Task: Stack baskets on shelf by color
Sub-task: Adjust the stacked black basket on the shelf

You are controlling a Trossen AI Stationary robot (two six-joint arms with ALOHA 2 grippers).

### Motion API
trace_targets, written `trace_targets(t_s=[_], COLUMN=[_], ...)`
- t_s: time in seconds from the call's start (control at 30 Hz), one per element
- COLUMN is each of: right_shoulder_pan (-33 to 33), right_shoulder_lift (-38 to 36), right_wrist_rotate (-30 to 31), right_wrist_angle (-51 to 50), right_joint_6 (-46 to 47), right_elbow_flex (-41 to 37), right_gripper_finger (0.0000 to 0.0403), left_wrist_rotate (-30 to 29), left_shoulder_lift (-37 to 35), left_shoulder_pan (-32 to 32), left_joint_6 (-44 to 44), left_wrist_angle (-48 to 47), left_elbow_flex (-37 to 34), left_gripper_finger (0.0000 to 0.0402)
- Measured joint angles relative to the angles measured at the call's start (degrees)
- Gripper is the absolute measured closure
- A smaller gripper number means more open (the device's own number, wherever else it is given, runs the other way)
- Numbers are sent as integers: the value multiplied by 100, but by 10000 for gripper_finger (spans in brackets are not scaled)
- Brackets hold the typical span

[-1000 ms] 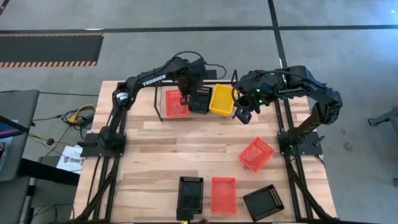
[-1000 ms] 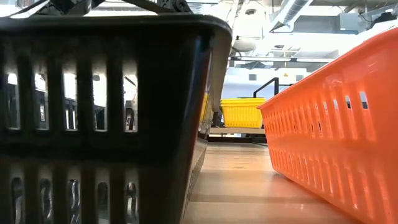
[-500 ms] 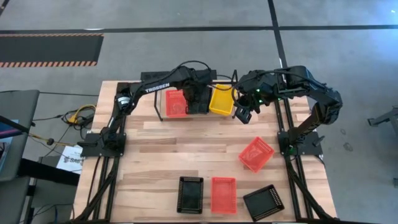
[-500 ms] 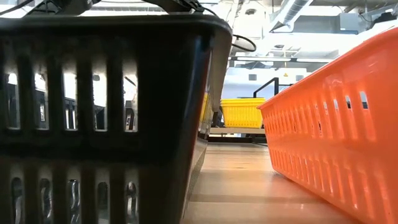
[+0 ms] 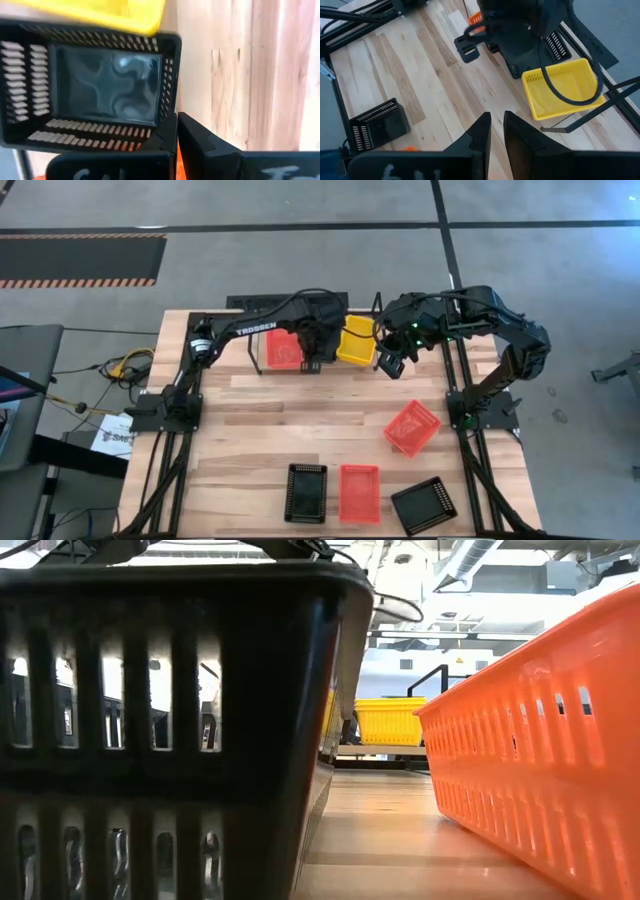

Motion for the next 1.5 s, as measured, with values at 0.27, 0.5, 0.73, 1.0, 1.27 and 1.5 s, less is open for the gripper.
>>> trace_targets(t_s=[0.27,0.5,0.73,1.0,1.27,1.5], right_shoulder_pan=[0,2,2,-2,-2,-2], right_shoulder_lift=[0,0,0,0,0,0], right_wrist_rotate=[0,0,0,0,0,0], right_wrist_angle=[2,2,4,20,20,20], right_joint_6=[-4,-7,-74,-140,-140,-140], right_elbow_flex=[0,1,0,0,0,0], right_gripper_finger=[330,330,330,330,330,330], left_wrist_rotate=[-476,-510,-505,-487,-450,-526], left_shoulder_lift=[-7,2,0,0,-9,-9], left_shoulder_pan=[4,24,-28,-57,-55,96], left_joint_6=[-13,-42,-80,-86,-89,-22], left_wrist_angle=[274,358,270,255,154,203], left_elbow_flex=[-586,-762,-704,-83,396,398], left_gripper_finger=[401,401,401,401,401,401])
